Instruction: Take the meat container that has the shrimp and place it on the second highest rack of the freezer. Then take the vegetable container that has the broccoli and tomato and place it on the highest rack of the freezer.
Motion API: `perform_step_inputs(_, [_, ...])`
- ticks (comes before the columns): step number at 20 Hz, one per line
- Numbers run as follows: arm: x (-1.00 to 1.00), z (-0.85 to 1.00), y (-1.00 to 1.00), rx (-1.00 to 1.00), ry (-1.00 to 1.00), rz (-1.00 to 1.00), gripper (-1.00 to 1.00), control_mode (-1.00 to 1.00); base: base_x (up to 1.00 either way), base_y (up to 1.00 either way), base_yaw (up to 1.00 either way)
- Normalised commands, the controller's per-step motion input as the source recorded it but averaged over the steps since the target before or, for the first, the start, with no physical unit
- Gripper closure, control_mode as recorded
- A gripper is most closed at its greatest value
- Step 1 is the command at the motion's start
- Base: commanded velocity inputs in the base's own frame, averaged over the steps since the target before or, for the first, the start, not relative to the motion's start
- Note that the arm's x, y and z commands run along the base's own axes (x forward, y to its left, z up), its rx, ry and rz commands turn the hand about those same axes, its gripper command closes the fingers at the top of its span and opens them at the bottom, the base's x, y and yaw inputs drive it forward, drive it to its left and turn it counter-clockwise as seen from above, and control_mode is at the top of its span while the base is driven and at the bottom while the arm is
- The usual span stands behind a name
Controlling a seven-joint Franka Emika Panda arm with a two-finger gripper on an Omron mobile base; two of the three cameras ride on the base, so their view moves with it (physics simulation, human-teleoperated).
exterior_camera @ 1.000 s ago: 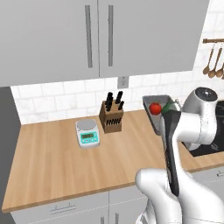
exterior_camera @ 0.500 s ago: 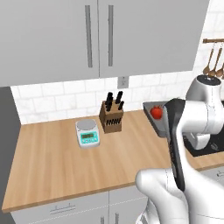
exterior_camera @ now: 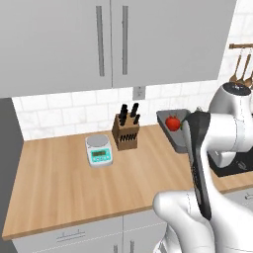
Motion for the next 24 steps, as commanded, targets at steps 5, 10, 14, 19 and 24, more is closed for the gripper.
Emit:
perform_step_inputs(5, [-0.02, 0.03, 0.0, 0.0, 0.0, 0.0, 1.0, 1.0, -0.35, 0.0, 0.0])
perform_step_inputs(10, [0.0, 0.0, 0.0, 0.0, 0.0, 0.0, 1.0, 1.0, -1.0, 0.0, 0.0])
perform_step_inputs(14, [0.0, 0.0, 0.0, 0.0, 0.0, 0.0, 1.0, 1.0, -0.98, 0.22, 0.33])
perform_step_inputs(19, [0.0, 0.0, 0.0, 0.0, 0.0, 0.0, 1.0, 1.0, -0.54, 0.35, 0.88])
perform_step_inputs(24, [0.0, 0.0, 0.0, 0.0, 0.0, 0.0, 1.0, 1.0, -0.28, 0.31, 0.99])
